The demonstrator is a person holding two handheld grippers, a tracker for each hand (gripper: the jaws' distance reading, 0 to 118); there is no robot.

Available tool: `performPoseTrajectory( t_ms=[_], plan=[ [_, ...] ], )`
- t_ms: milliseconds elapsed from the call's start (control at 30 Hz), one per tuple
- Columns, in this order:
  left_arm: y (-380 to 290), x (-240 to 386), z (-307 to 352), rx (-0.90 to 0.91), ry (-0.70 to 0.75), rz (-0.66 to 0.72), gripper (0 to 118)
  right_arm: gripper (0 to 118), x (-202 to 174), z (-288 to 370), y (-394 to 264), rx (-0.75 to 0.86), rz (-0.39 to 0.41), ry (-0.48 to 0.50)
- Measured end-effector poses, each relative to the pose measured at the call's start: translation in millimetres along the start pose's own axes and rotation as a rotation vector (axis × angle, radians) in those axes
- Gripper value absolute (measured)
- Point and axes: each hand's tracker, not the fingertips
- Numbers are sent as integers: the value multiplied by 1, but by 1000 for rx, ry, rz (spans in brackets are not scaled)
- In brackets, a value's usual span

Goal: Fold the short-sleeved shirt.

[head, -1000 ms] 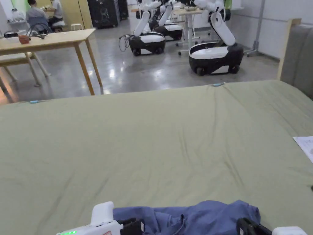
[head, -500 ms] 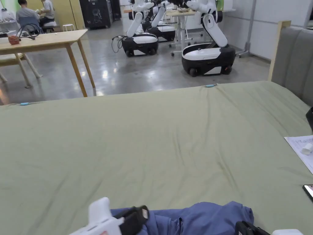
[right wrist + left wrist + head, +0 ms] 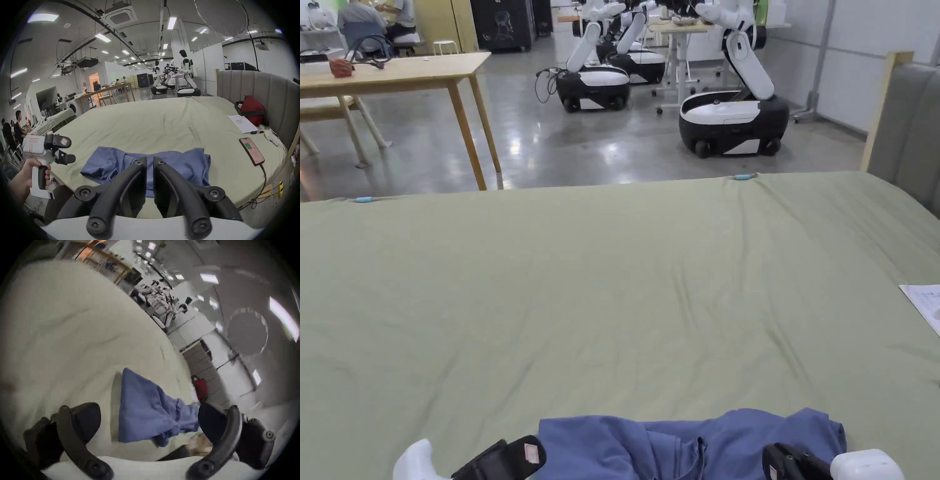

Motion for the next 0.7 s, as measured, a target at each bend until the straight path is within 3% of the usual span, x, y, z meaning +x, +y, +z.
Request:
performPoseTrajectory(
  t_ms=[100, 167, 233, 300, 333, 400, 433, 500, 700],
  plan=[
    [-7, -42, -11, -91, -7, 191, 118, 10, -2, -4, 2, -14, 5, -3],
    [-19, -63, -28, -149, -93, 294, 118, 10, -2, -6, 4, -17, 5, -3],
    [-30, -58, -45, -104, -268, 301, 117, 10, -4, -7, 7, -16, 7, -3],
    [-36, -50, -71, -184, -265, 326, 112, 10, -5, -7, 11, -11, 13, -1],
    [-38, -46, -77, -158, -225, 311, 90, 10, -6, -7, 12, -11, 14, -2],
    [-48, -17, -83, -131, -58, 309, 13, 10, -6, -7, 13, -10, 14, -5],
    [-54, -21, -89, -150, 42, 344, 13, 10, -6, -6, 13, -10, 13, -6],
    [-40, -33, -88, -114, -99, 379, 13, 10, -6, -6, 13, -15, 16, -7],
    [4, -35, -30, -2, 39, 223, 12, 10, -6, -5, 12, -17, 21, -21]
  ],
)
